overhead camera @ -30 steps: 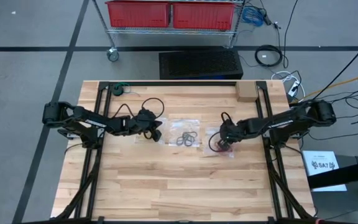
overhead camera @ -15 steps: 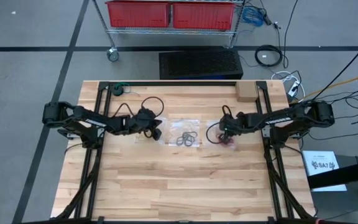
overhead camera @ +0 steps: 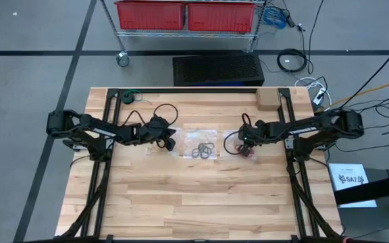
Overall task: Sort rubber bands
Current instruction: Adjust the zip bags on the table by aligning them, then return to Home Position
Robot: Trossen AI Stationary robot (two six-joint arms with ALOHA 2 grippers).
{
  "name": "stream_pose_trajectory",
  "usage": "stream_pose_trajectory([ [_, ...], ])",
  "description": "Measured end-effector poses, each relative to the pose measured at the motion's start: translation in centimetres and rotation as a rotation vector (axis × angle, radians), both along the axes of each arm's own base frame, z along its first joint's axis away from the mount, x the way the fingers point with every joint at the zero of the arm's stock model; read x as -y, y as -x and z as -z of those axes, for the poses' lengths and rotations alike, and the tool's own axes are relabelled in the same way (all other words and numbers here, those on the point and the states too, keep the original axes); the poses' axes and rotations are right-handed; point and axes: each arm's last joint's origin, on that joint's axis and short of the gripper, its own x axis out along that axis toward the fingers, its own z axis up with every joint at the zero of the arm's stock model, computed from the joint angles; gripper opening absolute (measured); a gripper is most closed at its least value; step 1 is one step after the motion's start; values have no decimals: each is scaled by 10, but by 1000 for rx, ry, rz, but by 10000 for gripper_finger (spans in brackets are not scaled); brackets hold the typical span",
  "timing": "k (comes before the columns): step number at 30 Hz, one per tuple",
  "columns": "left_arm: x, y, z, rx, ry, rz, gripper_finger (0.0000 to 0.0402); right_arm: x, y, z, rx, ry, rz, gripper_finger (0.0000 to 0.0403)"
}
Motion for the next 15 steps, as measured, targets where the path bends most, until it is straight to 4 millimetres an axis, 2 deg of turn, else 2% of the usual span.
stream_pose_trajectory([
  [15, 0, 0, -2, -22, -52, 60, 0, -2, 10, -24, 91, 32, -28, 0],
])
